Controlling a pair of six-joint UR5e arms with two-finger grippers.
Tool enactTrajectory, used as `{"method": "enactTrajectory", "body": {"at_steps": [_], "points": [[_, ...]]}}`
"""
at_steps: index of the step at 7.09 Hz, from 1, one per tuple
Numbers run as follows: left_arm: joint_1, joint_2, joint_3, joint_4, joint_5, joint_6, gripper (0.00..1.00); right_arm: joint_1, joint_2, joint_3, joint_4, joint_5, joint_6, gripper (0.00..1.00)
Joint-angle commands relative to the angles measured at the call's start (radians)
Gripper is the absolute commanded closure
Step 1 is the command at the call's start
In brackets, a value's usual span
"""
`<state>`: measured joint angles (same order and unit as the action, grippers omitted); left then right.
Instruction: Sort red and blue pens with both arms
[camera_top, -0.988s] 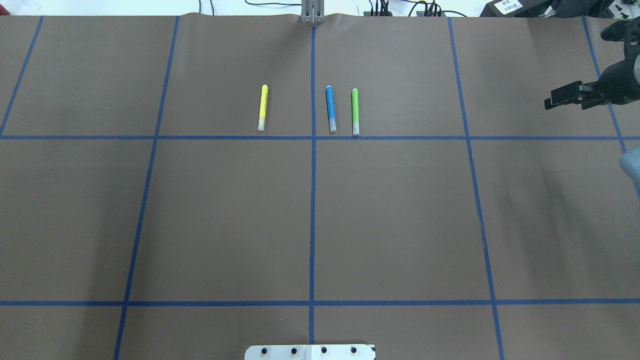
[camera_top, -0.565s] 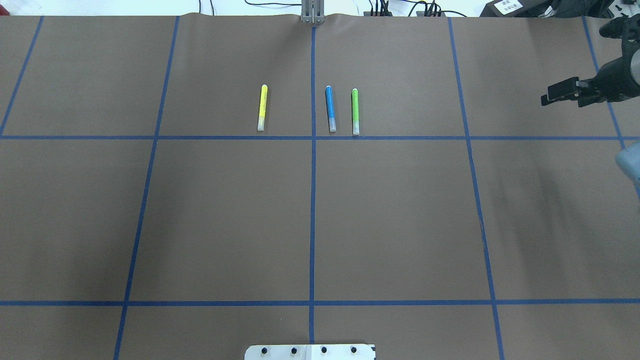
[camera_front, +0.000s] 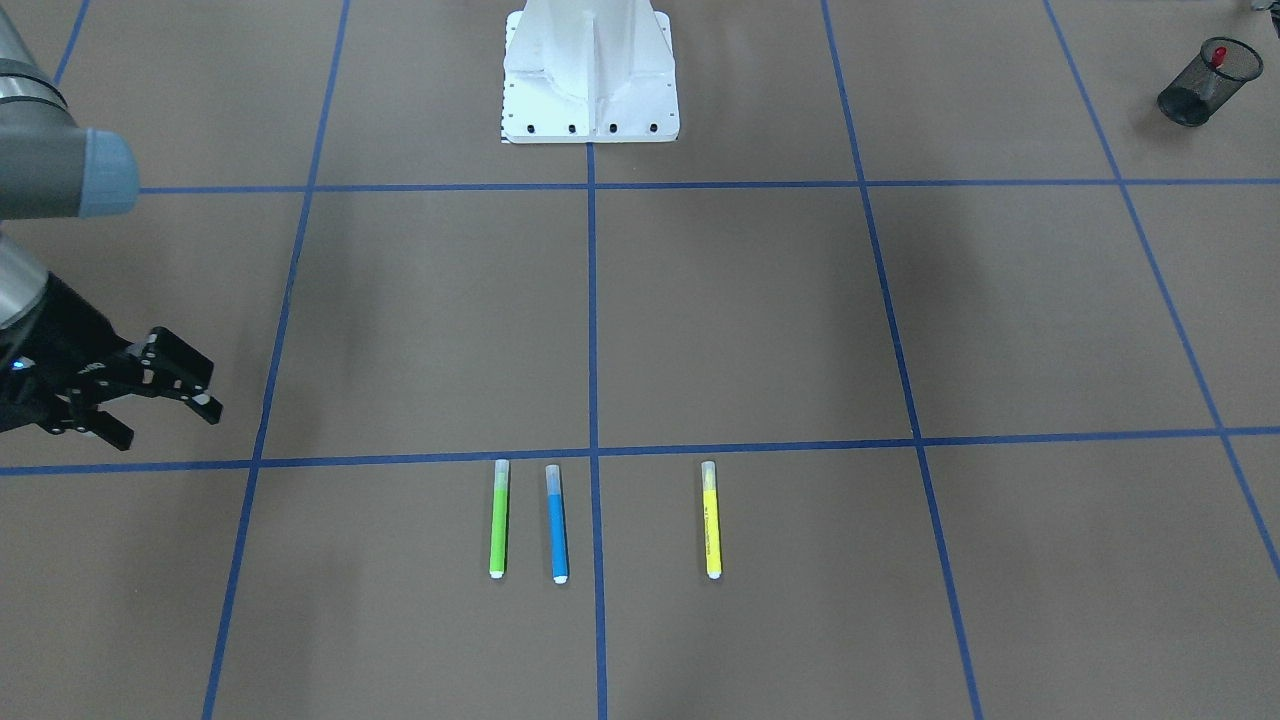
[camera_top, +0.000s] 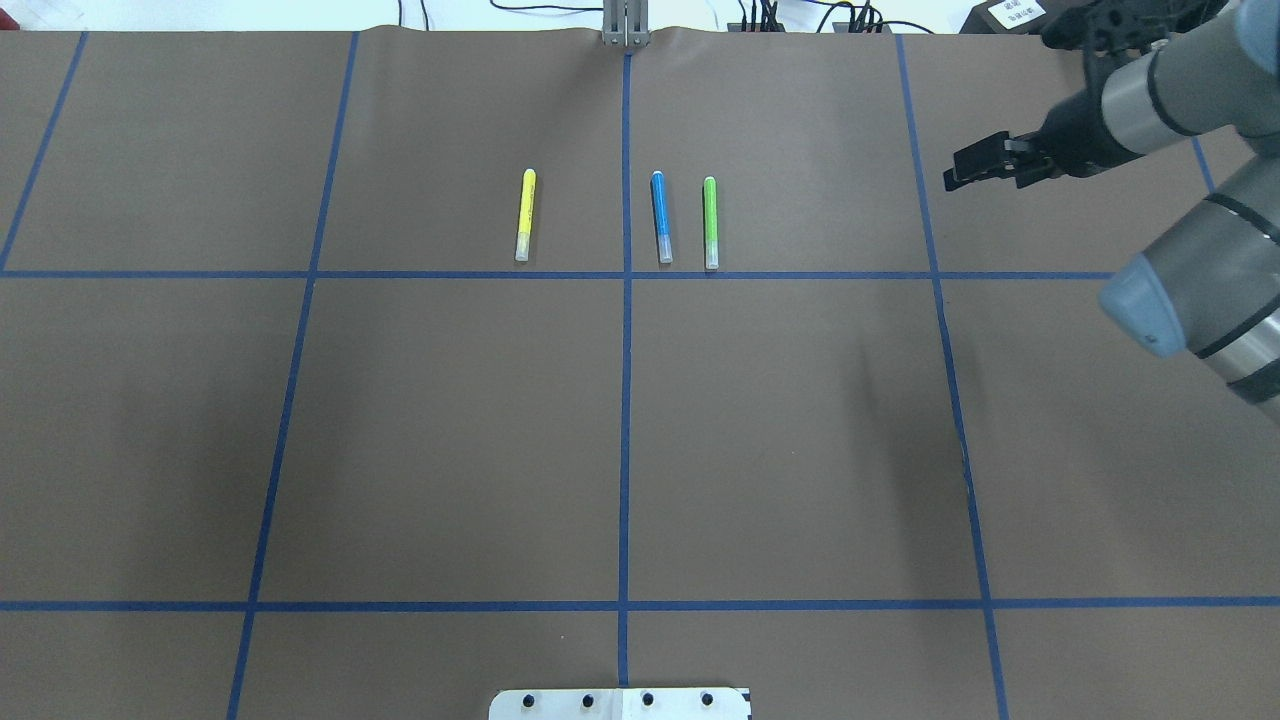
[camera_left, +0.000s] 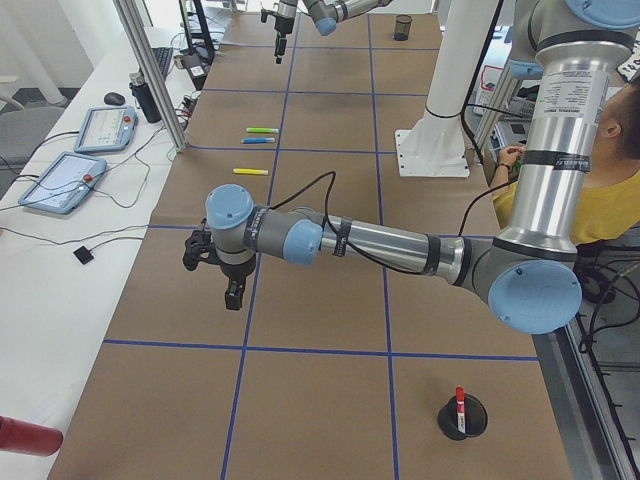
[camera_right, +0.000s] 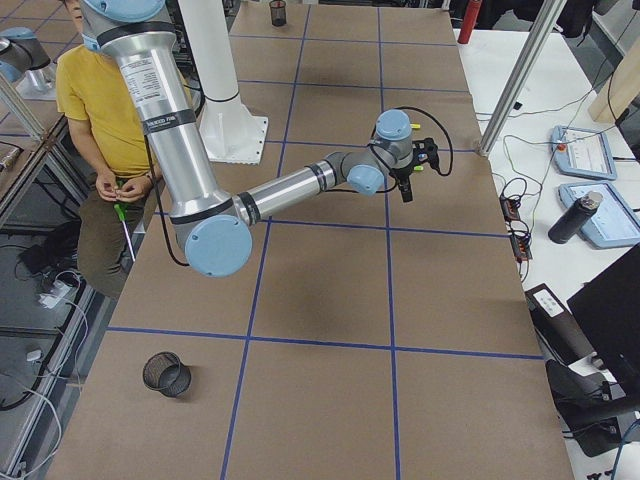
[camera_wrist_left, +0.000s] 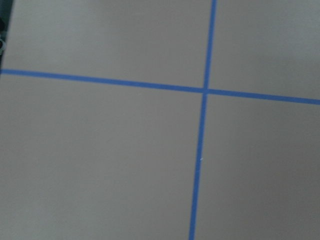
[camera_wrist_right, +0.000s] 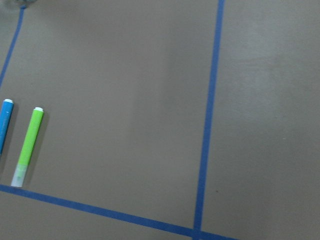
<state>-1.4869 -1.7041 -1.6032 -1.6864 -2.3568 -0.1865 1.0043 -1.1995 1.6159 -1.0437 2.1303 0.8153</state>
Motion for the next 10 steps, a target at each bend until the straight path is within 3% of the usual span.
{"method": "enactTrajectory", "body": {"at_steps": [1,3,5,8,10], "points": [[0.004,-0.003,0.008,-0.024,-0.001,-0.001,0.0,-0.106,0.14,-0.019,-0.144,-0.168,0.056,0.01],[0.004,-0.002,0.009,-0.023,-0.001,-0.001,0.0,-0.169,0.339,-0.161,-0.255,-0.188,0.178,0.02],[0.004,0.001,0.009,-0.022,-0.001,0.001,0.0,-0.203,0.496,-0.375,-0.257,-0.211,0.238,0.01],[0.004,0.007,0.015,-0.022,-0.001,0.005,0.0,-0.269,0.583,-0.485,-0.246,-0.309,0.298,0.01],[0.004,0.007,0.031,-0.024,-0.001,0.009,0.0,-0.302,0.61,-0.542,-0.243,-0.314,0.346,0.03]]}}
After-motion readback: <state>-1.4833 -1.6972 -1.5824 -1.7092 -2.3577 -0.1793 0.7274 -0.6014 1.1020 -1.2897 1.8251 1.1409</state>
